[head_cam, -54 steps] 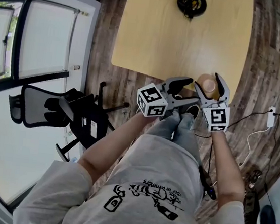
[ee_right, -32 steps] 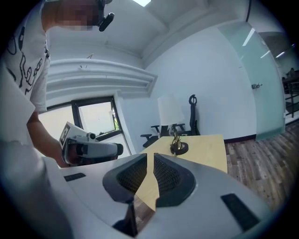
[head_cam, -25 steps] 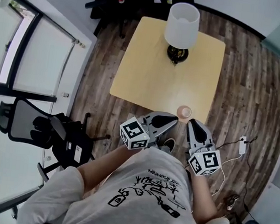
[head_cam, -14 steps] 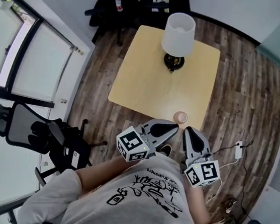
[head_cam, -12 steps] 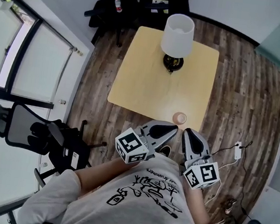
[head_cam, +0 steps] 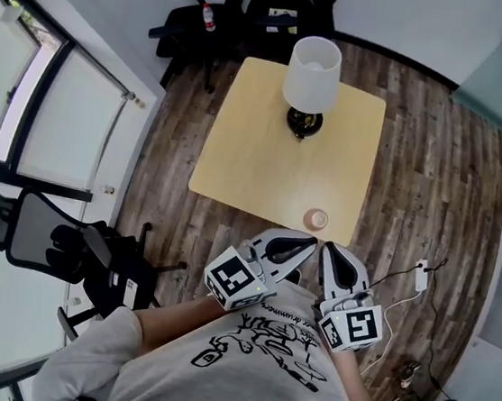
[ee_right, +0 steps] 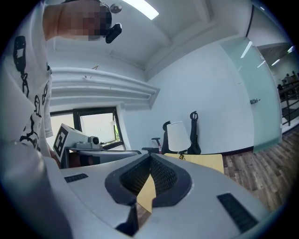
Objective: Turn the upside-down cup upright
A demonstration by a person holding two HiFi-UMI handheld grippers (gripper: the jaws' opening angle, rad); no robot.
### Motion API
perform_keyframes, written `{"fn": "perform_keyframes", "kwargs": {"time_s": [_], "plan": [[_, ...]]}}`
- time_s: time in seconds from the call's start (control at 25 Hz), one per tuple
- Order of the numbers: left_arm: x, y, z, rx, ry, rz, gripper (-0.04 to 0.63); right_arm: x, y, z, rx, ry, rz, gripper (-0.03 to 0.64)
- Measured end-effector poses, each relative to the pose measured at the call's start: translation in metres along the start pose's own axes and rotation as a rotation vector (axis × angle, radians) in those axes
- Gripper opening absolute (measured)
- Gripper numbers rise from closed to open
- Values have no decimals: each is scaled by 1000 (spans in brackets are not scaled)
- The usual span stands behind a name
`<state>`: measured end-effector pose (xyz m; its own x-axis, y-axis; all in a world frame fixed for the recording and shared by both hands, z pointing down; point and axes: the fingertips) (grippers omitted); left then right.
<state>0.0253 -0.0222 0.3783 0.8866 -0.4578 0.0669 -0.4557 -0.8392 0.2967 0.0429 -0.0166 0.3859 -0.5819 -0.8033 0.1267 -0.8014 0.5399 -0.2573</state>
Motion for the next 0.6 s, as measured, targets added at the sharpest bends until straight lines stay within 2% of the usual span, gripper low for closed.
{"fn": "perform_keyframes", "kwargs": {"time_s": [0.32,0.6], "plan": [[6,2,-3,37,9,16,9,1,2,-1,-38,8,9,25],[6,2,-4,40,12,16,9,1,1,0,-36,5,-4,25]]}}
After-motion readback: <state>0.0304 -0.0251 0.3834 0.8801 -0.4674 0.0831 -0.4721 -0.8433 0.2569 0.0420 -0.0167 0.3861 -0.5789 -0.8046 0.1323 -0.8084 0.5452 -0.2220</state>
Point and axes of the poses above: the fingertips, and each gripper's own axes: x forward along the fingers, y to its left, z out of its top, and after that the axes turned 3 degrees about -y, right-handed
